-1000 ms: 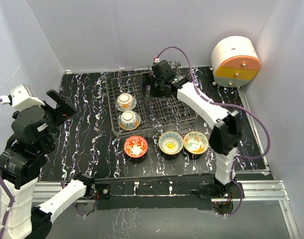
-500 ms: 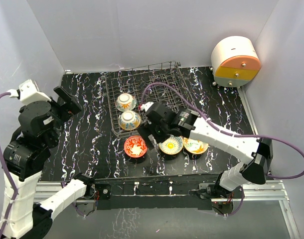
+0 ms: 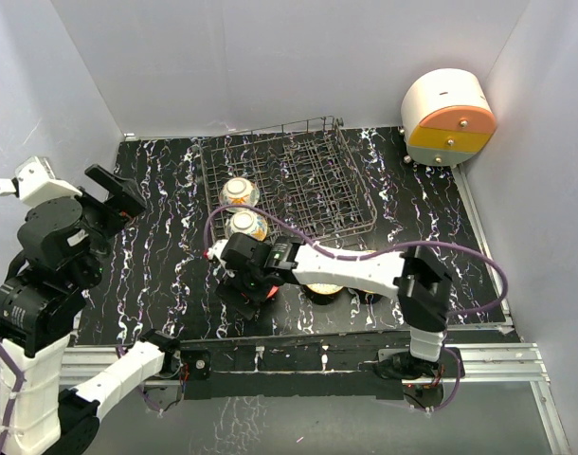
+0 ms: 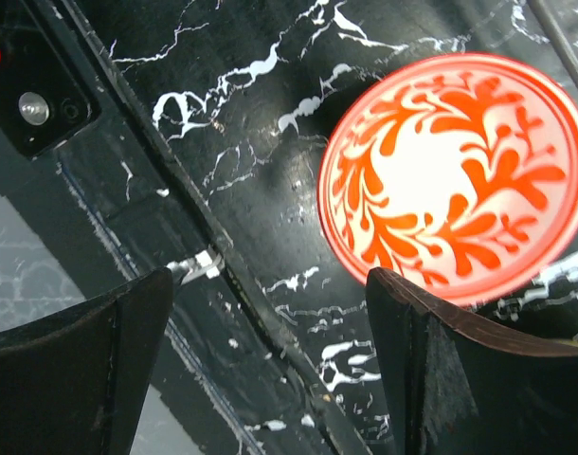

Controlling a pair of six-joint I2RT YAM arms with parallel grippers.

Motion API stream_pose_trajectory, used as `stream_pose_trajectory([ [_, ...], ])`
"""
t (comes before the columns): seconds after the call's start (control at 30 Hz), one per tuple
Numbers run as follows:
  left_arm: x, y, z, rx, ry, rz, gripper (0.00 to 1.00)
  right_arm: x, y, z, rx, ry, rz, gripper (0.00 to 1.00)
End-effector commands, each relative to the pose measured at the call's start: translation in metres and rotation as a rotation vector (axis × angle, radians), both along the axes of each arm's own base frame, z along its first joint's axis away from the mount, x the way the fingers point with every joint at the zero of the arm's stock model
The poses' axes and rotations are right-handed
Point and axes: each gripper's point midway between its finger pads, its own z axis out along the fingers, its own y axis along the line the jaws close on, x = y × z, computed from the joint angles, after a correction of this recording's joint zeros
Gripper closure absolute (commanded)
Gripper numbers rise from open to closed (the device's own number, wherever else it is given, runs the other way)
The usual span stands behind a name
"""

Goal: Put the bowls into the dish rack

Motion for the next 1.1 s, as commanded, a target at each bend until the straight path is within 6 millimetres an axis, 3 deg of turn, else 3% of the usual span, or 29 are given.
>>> stream_pose_trajectory([
  [0.0,-0.013,0.011,0.009,-0.028,-0.026,0.042,0.03,0.015,0.036,0.013,0.101,-0.075,0.019,0.17],
  [0.13,-0.018,0.013,0.005,-0.049,-0.027,0.055,0.03,0.025,0.04,-0.004,0.086,-0.117,0.019,0.19],
  [0.33,-0.019,0.014,-0.001,-0.06,-0.014,0.064,0.03,0.031,0.042,-0.026,0.054,-0.141,0.033,0.34],
  [0.47,-0.018,0.013,-0.003,-0.066,-0.011,0.066,0.03,0.032,0.044,-0.041,0.03,-0.134,0.046,0.37],
  [0.63,-0.019,0.014,-0.005,-0.073,-0.01,0.07,0.03,0.044,0.041,-0.048,0.004,-0.188,-0.003,0.52],
  [0.73,-0.02,0.015,-0.005,-0.072,-0.01,0.076,0.03,0.048,0.038,-0.052,-0.024,-0.206,-0.004,0.71],
  [0.83,-0.021,0.016,-0.006,-0.071,-0.009,0.08,0.03,0.044,0.035,-0.056,-0.039,-0.188,0.011,0.8],
  [0.93,-0.022,0.017,-0.007,-0.071,-0.01,0.085,0.03,0.037,0.035,-0.051,-0.027,-0.154,0.029,0.92],
  [1.07,-0.024,0.019,-0.007,-0.072,-0.015,0.091,0.03,0.018,0.047,-0.018,0.065,-0.075,0.1,0.92],
])
